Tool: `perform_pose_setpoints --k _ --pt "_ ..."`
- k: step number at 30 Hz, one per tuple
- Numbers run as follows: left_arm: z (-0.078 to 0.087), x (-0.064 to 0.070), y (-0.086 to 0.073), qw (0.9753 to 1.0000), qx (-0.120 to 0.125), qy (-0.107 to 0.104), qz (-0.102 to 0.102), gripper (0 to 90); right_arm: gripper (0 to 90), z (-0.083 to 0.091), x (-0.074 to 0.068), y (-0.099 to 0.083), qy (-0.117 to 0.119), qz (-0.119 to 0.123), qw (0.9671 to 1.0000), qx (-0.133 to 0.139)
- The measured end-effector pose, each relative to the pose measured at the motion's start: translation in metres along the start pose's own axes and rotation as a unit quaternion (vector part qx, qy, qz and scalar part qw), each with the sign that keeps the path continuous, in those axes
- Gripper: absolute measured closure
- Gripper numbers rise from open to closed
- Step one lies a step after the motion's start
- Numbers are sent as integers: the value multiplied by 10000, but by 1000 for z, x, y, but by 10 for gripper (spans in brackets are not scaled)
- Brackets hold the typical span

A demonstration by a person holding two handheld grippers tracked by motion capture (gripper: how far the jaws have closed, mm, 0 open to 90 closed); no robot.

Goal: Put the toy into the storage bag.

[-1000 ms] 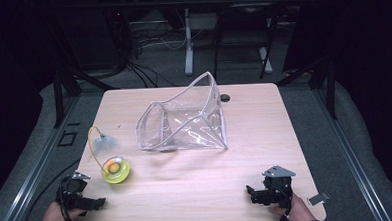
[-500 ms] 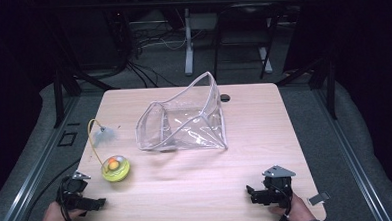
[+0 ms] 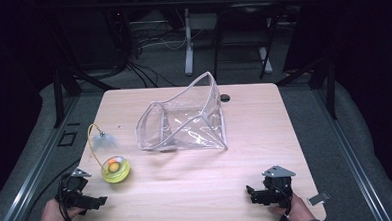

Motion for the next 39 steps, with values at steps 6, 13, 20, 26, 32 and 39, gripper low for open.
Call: perform_pose_setpoints --k 6,13,20,26,32,39 --pt "6 1 3 10000 50 -18 -43 1 0 0 0 0 0 0 10000 0" --pt "17 -3 13 9994 346 4 8 1 0 0 0 0 -1 -1 10000 -1" --pt "27 -8 23 9984 550 -82 63 2 0 0 0 0 4 4 10000 -1" --pt "38 -9 30 9969 775 -117 115 2 0 0 0 0 3 4 10000 -2" --pt "51 -14 40 9936 1066 -237 300 1 0 0 0 0 2 4 10000 -2" --pt "58 -13 52 9914 1249 -221 311 1 0 0 0 0 2 5 10000 -3"
Point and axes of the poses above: each handheld gripper's, and its own axes: z roughly backward along the jaws, y roughly out of its top, x roughly to its right, the point moved 4 cm from there along -z, roughly forward along the jaws, and after that the axes turned 10 degrees about y, right-handed, at the moved point
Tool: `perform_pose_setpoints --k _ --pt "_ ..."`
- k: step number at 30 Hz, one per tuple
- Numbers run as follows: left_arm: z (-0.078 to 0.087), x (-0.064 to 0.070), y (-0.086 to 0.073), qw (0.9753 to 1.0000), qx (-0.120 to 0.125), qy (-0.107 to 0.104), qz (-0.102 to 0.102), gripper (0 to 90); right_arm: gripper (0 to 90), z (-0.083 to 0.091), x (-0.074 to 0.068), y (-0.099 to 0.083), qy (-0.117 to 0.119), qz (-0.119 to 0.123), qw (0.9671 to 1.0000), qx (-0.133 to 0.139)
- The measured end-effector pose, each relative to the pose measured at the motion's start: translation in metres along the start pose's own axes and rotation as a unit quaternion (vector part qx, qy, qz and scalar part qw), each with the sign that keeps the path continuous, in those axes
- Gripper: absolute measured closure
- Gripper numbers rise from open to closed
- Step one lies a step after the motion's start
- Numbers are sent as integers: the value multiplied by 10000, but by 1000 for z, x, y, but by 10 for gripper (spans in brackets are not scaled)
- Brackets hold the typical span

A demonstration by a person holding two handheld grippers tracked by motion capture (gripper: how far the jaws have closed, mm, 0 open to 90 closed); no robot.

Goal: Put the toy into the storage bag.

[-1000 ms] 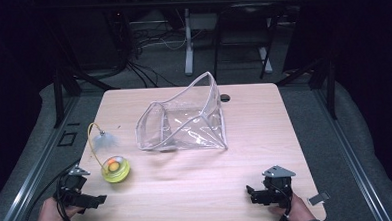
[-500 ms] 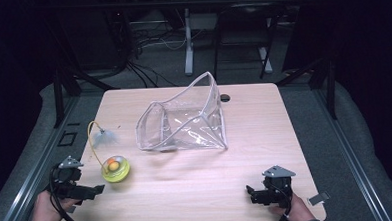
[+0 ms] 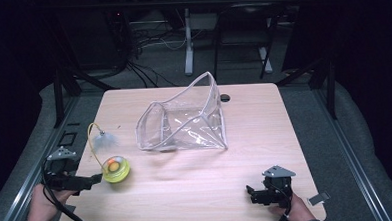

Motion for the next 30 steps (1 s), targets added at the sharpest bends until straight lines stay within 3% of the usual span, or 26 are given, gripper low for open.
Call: perform_pose_setpoints --k 8,14,20,23,24,30 --pt "1 2 18 9999 113 45 -93 1 0 0 0 0 11 -3 10000 -4" --pt "2 3 27 9999 116 -37 -38 0 0 0 0 0 11 -2 10000 -3" --pt "4 2 37 9998 211 20 -30 9 0 0 0 0 11 0 10000 -3" --pt "9 4 40 9993 364 -65 -36 199 0 0 0 0 12 0 10000 -4" --pt "10 4 42 9992 384 -65 -52 195 0 0 0 0 13 1 10000 -6" --pt "13 4 46 9987 505 -60 -55 386 0 0 0 0 17 -1 10000 -1"
Point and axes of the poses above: each handheld gripper's, and its own axes: z roughly backward along the jaws, y roughly out of its top, x roughly to its right, the point moved 4 cm from there along -z, roughly forward along the jaws, and after that the axes turned 10 degrees about y, right-handed, at the moved point
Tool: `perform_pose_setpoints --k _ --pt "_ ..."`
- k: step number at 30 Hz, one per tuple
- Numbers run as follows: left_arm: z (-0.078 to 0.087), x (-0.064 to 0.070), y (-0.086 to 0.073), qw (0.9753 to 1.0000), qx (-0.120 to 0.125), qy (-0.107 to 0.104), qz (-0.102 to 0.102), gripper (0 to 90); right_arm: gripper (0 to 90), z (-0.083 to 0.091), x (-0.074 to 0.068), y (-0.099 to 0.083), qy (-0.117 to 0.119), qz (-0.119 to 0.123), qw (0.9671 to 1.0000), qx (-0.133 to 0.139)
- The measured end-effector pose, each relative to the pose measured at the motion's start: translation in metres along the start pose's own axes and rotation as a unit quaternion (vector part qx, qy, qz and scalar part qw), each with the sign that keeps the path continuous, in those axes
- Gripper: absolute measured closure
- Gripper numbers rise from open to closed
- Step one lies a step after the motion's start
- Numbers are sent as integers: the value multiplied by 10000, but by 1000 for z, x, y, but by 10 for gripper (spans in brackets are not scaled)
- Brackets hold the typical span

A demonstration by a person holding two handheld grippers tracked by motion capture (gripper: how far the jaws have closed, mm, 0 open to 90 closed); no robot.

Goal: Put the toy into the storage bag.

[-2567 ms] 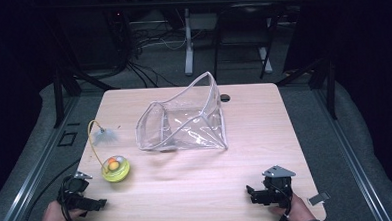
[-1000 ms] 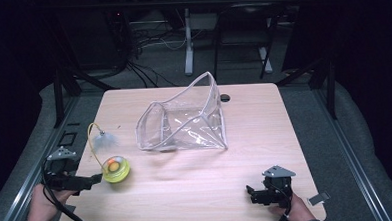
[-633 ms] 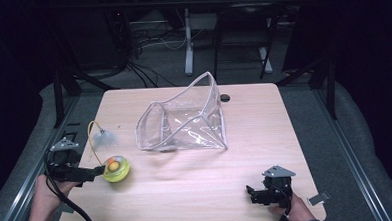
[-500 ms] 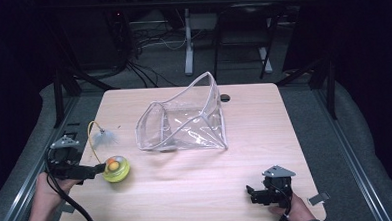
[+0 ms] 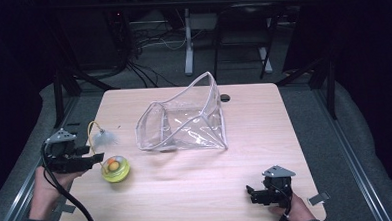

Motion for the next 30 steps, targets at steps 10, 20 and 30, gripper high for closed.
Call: perform_pose_setpoints --k 10,20,30 --pt "-2 -2 2 9999 -97 -13 39 588 0 0 0 0 -1 0 10000 -2" --pt "-5 -2 1 9995 -285 -123 21 697 0 0 0 0 -9 11 10000 2" --pt "-8 -3 0 9993 -363 -96 15 826 0 0 0 0 -10 11 10000 4"
Point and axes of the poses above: each handheld gripper's, and its own axes: z roughly backward along the jaws, y roughly out of its top, x roughly to its right, the point moved 4 cm from there along -z, roughly forward along the jaws, and after that the axes turned 10 degrees about y, right-handed, at the moved point
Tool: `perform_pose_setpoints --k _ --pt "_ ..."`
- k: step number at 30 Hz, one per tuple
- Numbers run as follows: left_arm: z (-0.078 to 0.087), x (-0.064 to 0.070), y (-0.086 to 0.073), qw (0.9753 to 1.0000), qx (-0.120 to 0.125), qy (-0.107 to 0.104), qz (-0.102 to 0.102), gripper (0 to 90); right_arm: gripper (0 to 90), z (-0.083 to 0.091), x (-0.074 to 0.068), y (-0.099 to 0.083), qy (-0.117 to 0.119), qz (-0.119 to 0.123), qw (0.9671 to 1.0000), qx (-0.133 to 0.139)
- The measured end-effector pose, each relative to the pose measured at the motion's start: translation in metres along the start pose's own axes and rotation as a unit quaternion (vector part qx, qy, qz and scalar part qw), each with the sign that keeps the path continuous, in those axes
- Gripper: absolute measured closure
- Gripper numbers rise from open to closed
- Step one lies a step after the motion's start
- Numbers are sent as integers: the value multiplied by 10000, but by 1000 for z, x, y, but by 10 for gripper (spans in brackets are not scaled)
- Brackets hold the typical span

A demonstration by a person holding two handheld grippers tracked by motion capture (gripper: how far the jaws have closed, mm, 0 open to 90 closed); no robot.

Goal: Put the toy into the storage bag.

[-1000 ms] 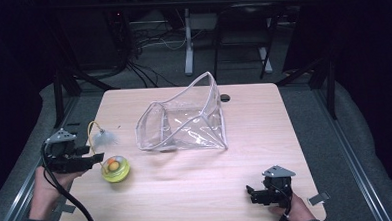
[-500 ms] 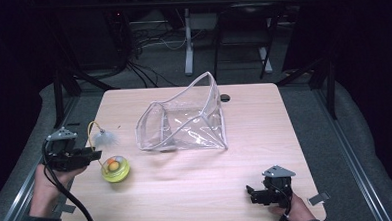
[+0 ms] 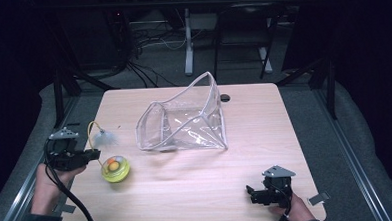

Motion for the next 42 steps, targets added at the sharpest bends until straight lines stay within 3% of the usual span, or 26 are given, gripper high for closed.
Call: perform_pose_setpoints --k 4,12,21,37,42 --pt "0 1 0 10000 -18 -27 -15 876 0 0 0 0 -5 2 10000 2" --pt "-2 8 6 9998 -82 -13 -178 882 0 0 0 0 -5 1 10000 2" --pt "-1 16 20 9979 -326 -44 -556 882 0 0 0 0 -6 3 10000 0" --pt "7 5 34 9953 -526 58 -816 883 0 0 0 0 -11 3 10000 -1" --pt "7 0 34 9951 -560 44 -808 882 0 0 0 0 -6 -4 10000 -7"
Point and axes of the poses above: each handheld gripper's, and its own axes: z roughly backward along the jaws, y roughly out of its top, x roughly to its right, the point moved 4 cm from there along -z, roughly forward along the jaws, and after that the axes turned 10 degrees about y, right-handed, at the moved point
